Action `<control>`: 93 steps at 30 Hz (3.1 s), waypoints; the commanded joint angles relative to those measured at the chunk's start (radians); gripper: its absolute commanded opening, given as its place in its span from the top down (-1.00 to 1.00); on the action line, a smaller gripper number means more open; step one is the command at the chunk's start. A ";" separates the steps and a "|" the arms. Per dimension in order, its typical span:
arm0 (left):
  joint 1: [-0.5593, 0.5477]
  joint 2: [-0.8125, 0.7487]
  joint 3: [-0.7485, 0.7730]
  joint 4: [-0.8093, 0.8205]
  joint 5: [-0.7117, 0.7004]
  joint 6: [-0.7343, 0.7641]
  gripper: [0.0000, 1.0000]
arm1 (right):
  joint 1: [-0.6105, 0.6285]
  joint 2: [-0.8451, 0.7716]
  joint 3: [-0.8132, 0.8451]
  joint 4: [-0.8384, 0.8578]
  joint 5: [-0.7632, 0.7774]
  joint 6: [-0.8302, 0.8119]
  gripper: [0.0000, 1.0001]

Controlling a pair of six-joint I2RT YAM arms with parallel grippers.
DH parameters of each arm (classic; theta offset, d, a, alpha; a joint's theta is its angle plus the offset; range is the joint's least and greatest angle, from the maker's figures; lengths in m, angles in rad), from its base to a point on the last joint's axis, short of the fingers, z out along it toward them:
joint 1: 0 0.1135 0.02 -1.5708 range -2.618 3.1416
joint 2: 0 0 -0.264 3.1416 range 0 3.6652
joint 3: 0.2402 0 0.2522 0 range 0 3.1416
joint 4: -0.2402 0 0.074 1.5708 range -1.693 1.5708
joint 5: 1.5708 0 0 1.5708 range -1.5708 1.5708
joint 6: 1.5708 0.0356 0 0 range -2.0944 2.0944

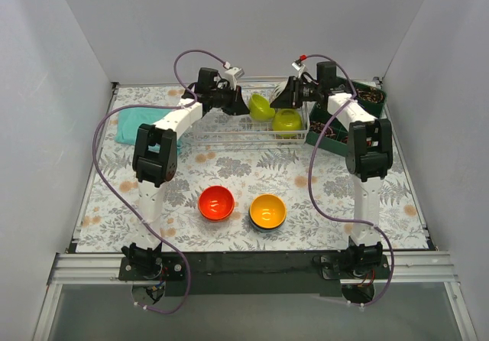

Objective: Load the bowls into the dish rack

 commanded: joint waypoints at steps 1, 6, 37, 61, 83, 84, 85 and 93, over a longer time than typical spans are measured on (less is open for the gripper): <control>-0.016 0.016 0.071 0.023 0.005 -0.010 1.00 | -0.004 -0.068 -0.008 -0.033 0.018 -0.053 0.27; -0.020 0.038 0.093 0.043 -0.002 -0.014 1.00 | -0.001 -0.069 0.001 -0.038 0.021 -0.066 0.28; -0.011 0.064 0.113 0.062 -0.033 -0.023 1.00 | 0.128 -0.019 0.237 -0.291 0.356 -0.989 -0.10; 0.000 0.033 0.077 0.036 -0.079 0.006 1.00 | 0.142 0.069 0.288 -0.281 0.207 -0.988 0.40; 0.082 -0.418 -0.343 0.128 -0.225 0.038 0.99 | 0.137 -0.063 0.079 0.185 0.173 -0.017 0.97; 0.082 -0.421 -0.354 0.140 -0.226 0.023 0.99 | 0.145 -0.085 0.043 0.203 0.150 -0.006 0.97; 0.082 -0.418 -0.358 0.149 -0.222 0.000 0.99 | 0.145 -0.100 -0.012 0.231 0.138 0.041 0.97; 0.064 -0.327 -0.299 0.168 -0.213 -0.057 1.00 | 0.136 -0.152 -0.120 0.286 0.133 0.184 0.97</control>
